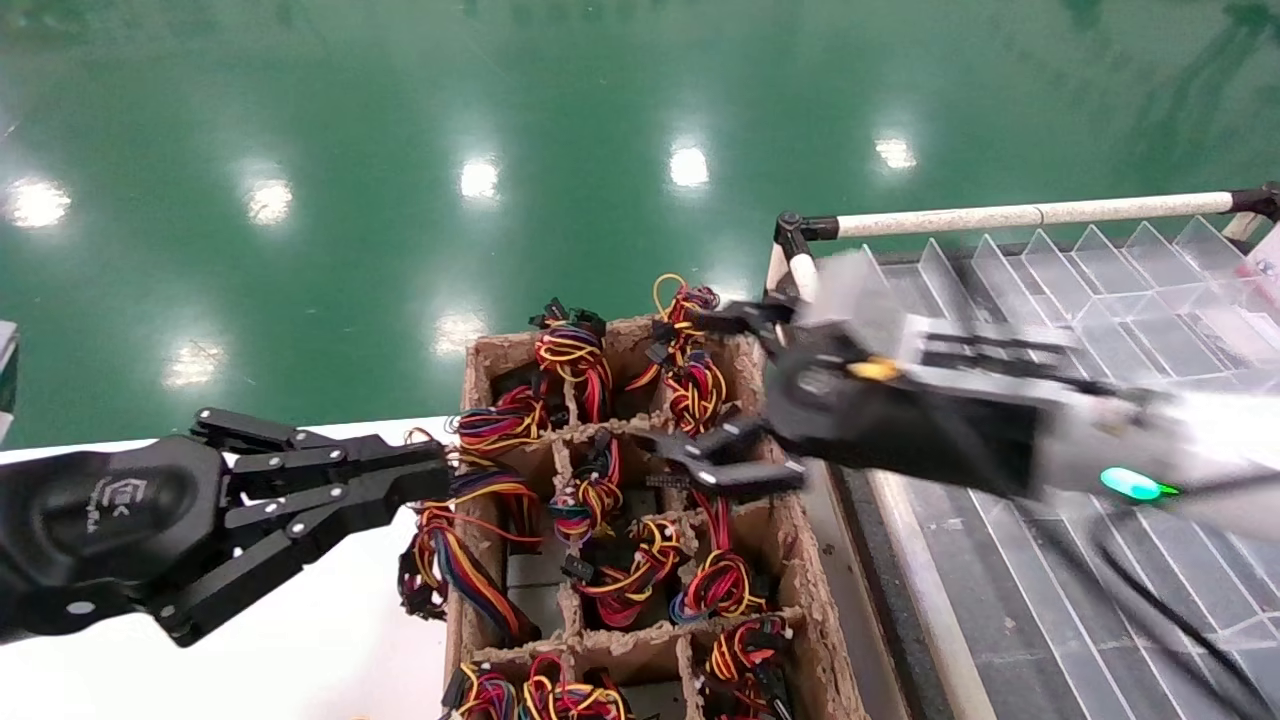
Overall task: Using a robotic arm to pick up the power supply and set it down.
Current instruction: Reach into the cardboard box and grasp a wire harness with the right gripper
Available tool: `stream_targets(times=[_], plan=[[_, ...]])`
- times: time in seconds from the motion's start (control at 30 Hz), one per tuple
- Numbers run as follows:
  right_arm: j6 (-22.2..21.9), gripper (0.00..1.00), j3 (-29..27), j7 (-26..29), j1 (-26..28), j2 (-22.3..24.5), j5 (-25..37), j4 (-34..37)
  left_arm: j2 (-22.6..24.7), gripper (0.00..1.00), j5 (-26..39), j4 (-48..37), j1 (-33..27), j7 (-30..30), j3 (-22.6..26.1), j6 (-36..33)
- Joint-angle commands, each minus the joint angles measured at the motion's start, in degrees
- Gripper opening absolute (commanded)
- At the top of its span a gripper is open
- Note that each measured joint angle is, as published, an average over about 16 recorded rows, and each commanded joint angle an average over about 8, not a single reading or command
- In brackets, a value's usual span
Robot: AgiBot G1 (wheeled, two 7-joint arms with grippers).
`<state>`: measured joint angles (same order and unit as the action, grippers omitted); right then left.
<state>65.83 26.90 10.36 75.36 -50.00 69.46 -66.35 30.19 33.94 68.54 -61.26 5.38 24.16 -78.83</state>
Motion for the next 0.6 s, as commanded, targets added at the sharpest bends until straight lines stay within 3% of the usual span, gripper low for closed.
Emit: stream_targets(times=[0.03, 0.13, 0.33, 0.4, 0.6], plan=[[-1.6, 0.99, 2.0, -0.4, 2.5, -2.9, 4.1, 1.6, 0.0, 0.00, 0.0, 0.0, 0.0, 0.0, 0.0, 0.0], [-2.6, 0.80, 4.2, -2.6, 6.0, -7.2, 8.1, 6.2, 0.0, 0.00, 0.0, 0.0, 0.0, 0.0, 0.0, 0.0], [-5.0, 0.09, 7.7, -7.9, 11.5, -14.7, 14.4, 15.5, 0.0, 0.00, 0.0, 0.0, 0.0, 0.0, 0.0, 0.0], [-5.9, 0.00, 8.6, -9.5, 13.0, -16.8, 16.1, 18.3, 0.0, 0.00, 0.0, 0.0, 0.0, 0.0, 0.0, 0.0], [-7.8, 0.00, 10.1, -13.0, 16.1, -21.0, 19.1, 24.7, 0.0, 0.00, 0.0, 0.0, 0.0, 0.0, 0.0, 0.0]])
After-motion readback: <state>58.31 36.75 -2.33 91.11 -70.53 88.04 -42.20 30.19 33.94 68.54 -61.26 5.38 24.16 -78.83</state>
